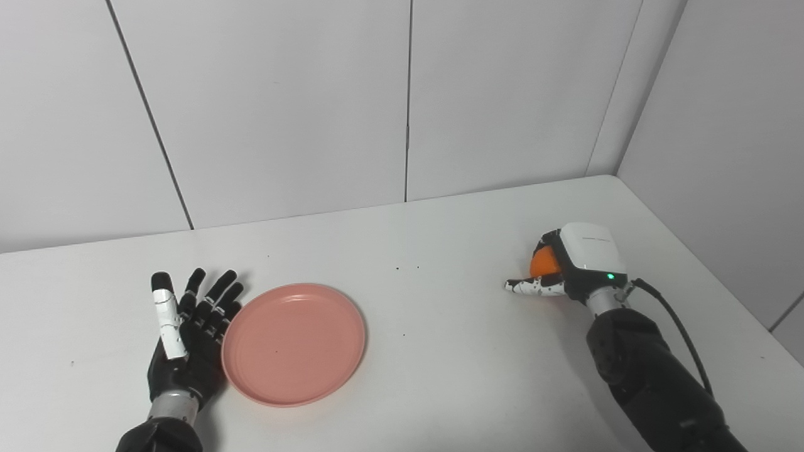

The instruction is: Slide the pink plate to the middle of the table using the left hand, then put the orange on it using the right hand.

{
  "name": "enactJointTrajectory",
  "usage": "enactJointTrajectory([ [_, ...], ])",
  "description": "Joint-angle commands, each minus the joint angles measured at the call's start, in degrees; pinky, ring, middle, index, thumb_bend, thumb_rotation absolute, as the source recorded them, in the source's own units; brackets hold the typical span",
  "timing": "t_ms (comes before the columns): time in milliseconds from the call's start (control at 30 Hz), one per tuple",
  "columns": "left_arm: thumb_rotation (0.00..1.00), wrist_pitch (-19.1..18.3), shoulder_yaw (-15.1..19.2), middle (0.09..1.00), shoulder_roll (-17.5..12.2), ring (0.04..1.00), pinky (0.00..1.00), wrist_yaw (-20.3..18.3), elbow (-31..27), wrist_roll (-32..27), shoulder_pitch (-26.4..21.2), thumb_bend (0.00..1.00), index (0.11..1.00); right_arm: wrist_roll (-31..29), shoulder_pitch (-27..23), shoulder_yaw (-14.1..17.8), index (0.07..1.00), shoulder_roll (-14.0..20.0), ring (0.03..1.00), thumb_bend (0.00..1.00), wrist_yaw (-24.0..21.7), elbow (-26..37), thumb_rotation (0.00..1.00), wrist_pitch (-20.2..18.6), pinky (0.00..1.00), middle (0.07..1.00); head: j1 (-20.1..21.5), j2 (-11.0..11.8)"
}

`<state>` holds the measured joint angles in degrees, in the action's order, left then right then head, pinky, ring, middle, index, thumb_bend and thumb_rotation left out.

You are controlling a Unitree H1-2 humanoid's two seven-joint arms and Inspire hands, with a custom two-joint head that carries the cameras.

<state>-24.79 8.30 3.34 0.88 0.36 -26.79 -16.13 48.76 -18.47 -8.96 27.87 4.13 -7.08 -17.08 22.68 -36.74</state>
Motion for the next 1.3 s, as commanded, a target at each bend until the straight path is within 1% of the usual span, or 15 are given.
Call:
enactJointTrajectory([
  [0, 0.90, -1.56, -0.47, 0.814, 0.87, 0.868, 0.98, 1.24, 0.17, 1.22, 0.96, 0.92, 0.965, 0.77, -2.74, 1.20, 0.276, 0.70, 0.149, 0.55, 0.34, 3.99, 0.40, -1.15, 0.10, 0.212, -1.34, -0.51],
  [67, 0.89, -1.44, -0.52, 0.812, 1.14, 0.864, 0.98, 1.32, -0.02, 1.54, 1.05, 0.91, 0.961, 0.84, -2.89, 1.41, 0.288, 0.67, 0.152, 0.56, 0.34, 5.23, 0.39, -0.66, 0.10, 0.218, -1.50, -0.57],
  [100, 0.89, -1.48, -0.51, 0.812, 1.43, 0.864, 0.98, 1.35, -0.31, 1.50, 1.21, 0.91, 0.960, 0.88, -3.04, 1.41, 0.289, 0.87, 0.153, 0.56, 0.61, 6.03, 0.38, 0.25, 0.10, 0.219, -2.95, -0.91],
  [133, 0.88, -1.52, -0.48, 0.821, 1.64, 0.868, 0.99, 1.35, -0.50, 1.45, 1.31, 0.90, 0.959, 0.93, -3.13, 1.39, 0.319, 1.01, 0.158, 0.55, 0.81, 6.55, 0.34, 0.90, 0.11, 0.226, -2.95, -0.91],
  [233, 0.89, -1.23, -1.03, 0.836, 2.41, 0.870, 1.00, 1.28, -1.06, 2.06, 1.74, 0.87, 0.966, 0.17, -3.44, 1.78, 0.358, 1.39, 0.164, 0.54, 0.95, 8.53, 0.33, 2.53, 0.11, 0.236, -6.17, -1.20],
  [267, 0.89, -1.13, -1.17, 0.840, 2.62, 0.865, 0.99, 1.29, -1.13, 2.35, 1.83, 0.87, 0.972, 0.01, -3.50, 1.87, 0.346, 1.46, 0.166, 0.55, 1.24, 8.95, 0.34, 3.08, 0.12, 0.237, -6.17, -1.20],
  [300, 0.89, -1.08, -1.43, 0.841, 2.93, 0.864, 0.99, 1.48, -1.23, 2.90, 1.97, 0.87, 0.973, 0.09, -3.68, 1.88, 0.342, 1.48, 0.166, 0.55, 1.00, 9.88, 0.34, 3.26, 0.12, 0.237, -7.84, -1.24],
  [367, 0.90, -1.03, -1.77, 0.847, 3.48, 0.859, 0.96, 1.74, -1.40, 3.61, 2.19, 0.87, 0.975, 0.15, -3.99, 1.98, 0.303, 1.43, 0.151, 0.55, 0.40, 11.37, 0.38, 3.36, 0.10, 0.219, -9.12, -1.23],
  [467, 0.90, -0.93, -2.06, 0.845, 4.72, 0.861, 0.97, 2.38, -1.50, 4.45, 2.42, 0.87, 0.972, -0.55, -4.33, 2.36, 0.305, 1.41, 0.147, 0.54, -1.17, 13.71, 0.42, 3.09, 0.10, 0.218, -11.66, -0.95],
  [600, 0.91, -0.31, -2.72, 0.837, 5.89, 0.853, 0.97, 2.88, -1.32, 6.29, 2.74, 0.87, 0.967, -1.56, -4.48, 2.73, 0.290, 1.94, 0.144, 0.53, -1.72, 15.11, 0.44, 4.35, 0.10, 0.213, -14.60, -0.39],
  [700, 0.91, -0.02, -2.96, 0.836, 6.75, 0.854, 0.96, 2.88, -1.25, 6.95, 3.01, 0.88, 0.971, -1.89, -4.57, 3.02, 0.312, 2.22, 0.155, 0.54, -1.88, 15.99, 0.39, 5.30, 0.11, 0.227, -16.27, -0.20],
  [833, 0.92, 0.59, -3.69, 0.825, 7.86, 0.839, 0.91, 3.42, -0.48, 8.40, 3.16, 0.88, 0.963, -3.52, -4.61, 3.60, 0.317, 2.53, 0.160, 0.54, -2.28, 16.61, 0.34, 6.95, 0.11, 0.232, -19.74, 0.36],
  [967, 0.91, 1.25, -3.98, 0.819, 8.73, 0.838, 0.88, 3.63, 0.34, 9.16, 3.17, 0.89, 0.952, -4.41, -5.01, 3.71, 0.311, 2.11, 0.153, 0.53, -3.50, 17.24, 0.38, 7.07, 0.10, 0.229, -21.46, 1.04],
  [1067, 0.92, 2.08, -4.26, 0.808, 8.98, 0.836, 0.91, 3.58, 1.08, 9.18, 3.15, 0.89, 0.953, -5.30, -5.85, 3.15, 0.299, 1.44, 0.152, 0.53, -3.25, 17.23, 0.35, 8.33, 0.10, 0.227, -22.17, 1.35],
  [1267, 0.91, 3.18, -4.69, 0.805, 9.06, 0.835, 0.89, 3.38, 2.03, 8.98, 3.07, 0.91, 0.950, -4.90, -8.30, 0.70, 0.312, -0.99, 0.167, 0.53, -4.33, 17.75, 0.33, 8.35, 0.12, 0.242, -23.25, 1.69],
])
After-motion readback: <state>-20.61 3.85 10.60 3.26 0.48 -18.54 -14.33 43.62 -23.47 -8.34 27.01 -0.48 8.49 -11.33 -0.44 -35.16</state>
